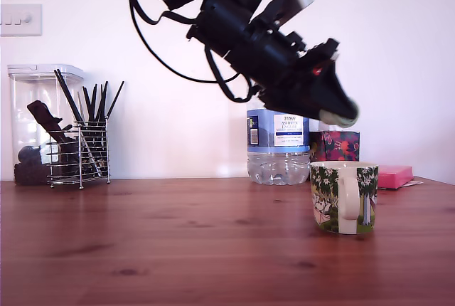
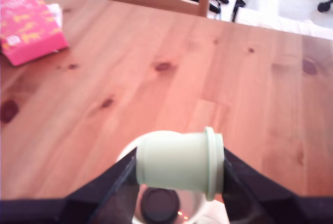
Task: Pick up the coffee capsules from the table one by one and drop them inside the nearest coffee cup
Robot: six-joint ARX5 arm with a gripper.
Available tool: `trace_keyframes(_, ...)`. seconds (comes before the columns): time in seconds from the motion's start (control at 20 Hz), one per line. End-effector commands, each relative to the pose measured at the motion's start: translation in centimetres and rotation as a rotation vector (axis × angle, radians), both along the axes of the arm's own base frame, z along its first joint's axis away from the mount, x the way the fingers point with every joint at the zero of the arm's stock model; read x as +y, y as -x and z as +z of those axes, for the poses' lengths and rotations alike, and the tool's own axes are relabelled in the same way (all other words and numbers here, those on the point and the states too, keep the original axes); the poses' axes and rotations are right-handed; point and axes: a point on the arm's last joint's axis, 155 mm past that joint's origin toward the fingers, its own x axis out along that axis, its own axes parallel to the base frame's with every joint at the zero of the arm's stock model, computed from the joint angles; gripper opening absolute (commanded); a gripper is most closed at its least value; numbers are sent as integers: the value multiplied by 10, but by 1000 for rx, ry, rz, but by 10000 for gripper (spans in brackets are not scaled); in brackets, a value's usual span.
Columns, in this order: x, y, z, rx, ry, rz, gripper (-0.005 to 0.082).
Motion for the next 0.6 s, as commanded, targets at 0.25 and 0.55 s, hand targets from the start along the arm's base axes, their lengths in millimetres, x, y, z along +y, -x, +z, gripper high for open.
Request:
trace_keyframes(0.25, -5, -10, -43, 29, -42, 11, 215)
trace_keyframes(0.55, -6, -11, -44, 28, -42, 11, 216)
